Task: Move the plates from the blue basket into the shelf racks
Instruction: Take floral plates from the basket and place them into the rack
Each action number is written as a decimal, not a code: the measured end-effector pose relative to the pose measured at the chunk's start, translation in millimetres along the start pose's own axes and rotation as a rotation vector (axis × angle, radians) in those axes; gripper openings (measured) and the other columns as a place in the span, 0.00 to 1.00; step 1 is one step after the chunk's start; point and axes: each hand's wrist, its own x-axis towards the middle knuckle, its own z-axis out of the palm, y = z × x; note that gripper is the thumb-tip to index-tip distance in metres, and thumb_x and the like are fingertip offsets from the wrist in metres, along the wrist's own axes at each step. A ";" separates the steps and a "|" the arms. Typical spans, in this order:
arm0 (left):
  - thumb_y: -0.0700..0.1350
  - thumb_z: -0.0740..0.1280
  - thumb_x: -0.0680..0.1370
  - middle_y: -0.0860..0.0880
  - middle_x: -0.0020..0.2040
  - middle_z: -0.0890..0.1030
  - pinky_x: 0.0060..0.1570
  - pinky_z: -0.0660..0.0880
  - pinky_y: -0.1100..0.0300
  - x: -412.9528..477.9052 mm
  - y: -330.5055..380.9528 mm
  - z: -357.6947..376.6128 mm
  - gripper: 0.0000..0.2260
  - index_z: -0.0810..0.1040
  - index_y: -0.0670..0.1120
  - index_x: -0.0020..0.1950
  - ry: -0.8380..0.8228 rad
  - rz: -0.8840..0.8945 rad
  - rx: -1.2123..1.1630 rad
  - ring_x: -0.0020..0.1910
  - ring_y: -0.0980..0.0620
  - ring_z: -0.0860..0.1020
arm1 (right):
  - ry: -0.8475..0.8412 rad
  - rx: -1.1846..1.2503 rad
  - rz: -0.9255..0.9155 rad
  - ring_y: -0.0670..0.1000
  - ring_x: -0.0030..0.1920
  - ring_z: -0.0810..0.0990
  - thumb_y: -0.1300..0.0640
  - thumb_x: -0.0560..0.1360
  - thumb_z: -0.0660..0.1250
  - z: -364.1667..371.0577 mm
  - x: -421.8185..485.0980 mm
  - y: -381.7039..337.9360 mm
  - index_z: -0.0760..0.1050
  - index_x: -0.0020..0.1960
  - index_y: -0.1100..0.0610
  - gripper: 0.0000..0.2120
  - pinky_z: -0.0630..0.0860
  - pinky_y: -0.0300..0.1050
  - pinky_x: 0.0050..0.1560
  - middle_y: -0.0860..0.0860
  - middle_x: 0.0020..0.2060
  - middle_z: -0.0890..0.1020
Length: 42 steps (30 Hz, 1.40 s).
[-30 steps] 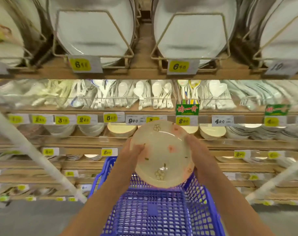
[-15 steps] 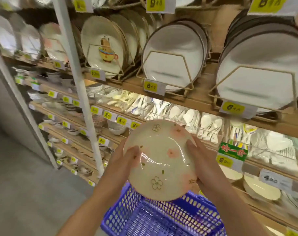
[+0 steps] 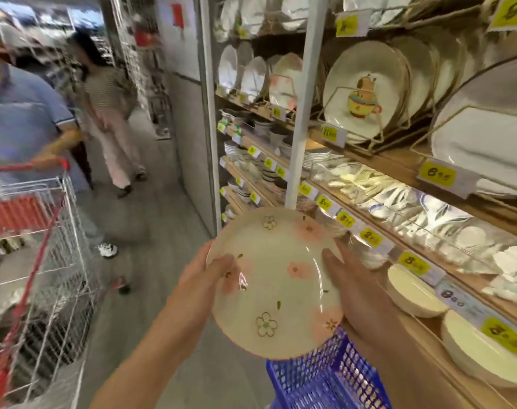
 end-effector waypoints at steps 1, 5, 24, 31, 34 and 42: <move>0.43 0.62 0.78 0.47 0.41 0.81 0.41 0.72 0.56 4.7 3.0 -11.0 0.13 0.82 0.59 0.50 0.012 0.006 0.007 0.40 0.52 0.78 | -0.021 -0.007 0.004 0.43 0.61 0.78 0.46 0.79 0.62 11.6 8.2 0.9 0.74 0.55 0.26 0.13 0.74 0.52 0.63 0.30 0.56 0.79; 0.45 0.62 0.78 0.50 0.40 0.82 0.40 0.73 0.59 34.7 11.0 -57.0 0.12 0.81 0.61 0.46 0.051 0.029 0.052 0.37 0.57 0.79 | -0.079 -0.023 -0.011 0.47 0.65 0.76 0.42 0.76 0.63 60.5 44.2 3.5 0.71 0.66 0.35 0.18 0.69 0.58 0.68 0.41 0.66 0.76; 0.47 0.60 0.81 0.54 0.46 0.83 0.31 0.74 0.67 230.2 39.2 -222.5 0.12 0.79 0.61 0.53 -0.034 0.099 0.059 0.41 0.58 0.81 | -0.083 -0.012 0.039 0.51 0.55 0.83 0.49 0.80 0.61 238.0 234.1 13.2 0.72 0.66 0.38 0.15 0.79 0.57 0.57 0.46 0.56 0.83; 0.48 0.60 0.81 0.56 0.44 0.83 0.29 0.72 0.70 355.0 38.8 -235.1 0.10 0.79 0.60 0.51 -0.068 0.088 0.120 0.39 0.60 0.80 | -0.081 0.074 0.033 0.51 0.53 0.84 0.51 0.81 0.60 259.7 344.3 28.2 0.75 0.62 0.39 0.13 0.81 0.46 0.44 0.47 0.54 0.84; 0.56 0.59 0.80 0.56 0.46 0.84 0.32 0.73 0.68 414.4 47.8 -229.5 0.10 0.80 0.61 0.53 -0.076 0.102 0.124 0.40 0.61 0.81 | -0.044 0.117 -0.005 0.50 0.53 0.84 0.50 0.82 0.58 264.1 398.1 24.8 0.74 0.65 0.42 0.14 0.81 0.45 0.45 0.48 0.54 0.84; 0.67 0.58 0.72 0.58 0.47 0.85 0.32 0.76 0.71 547.5 93.1 -194.8 0.16 0.82 0.66 0.49 -0.172 0.200 0.022 0.45 0.60 0.84 | 0.241 0.035 -0.072 0.53 0.50 0.84 0.44 0.81 0.57 253.5 502.5 -23.2 0.83 0.53 0.44 0.15 0.77 0.49 0.47 0.50 0.47 0.86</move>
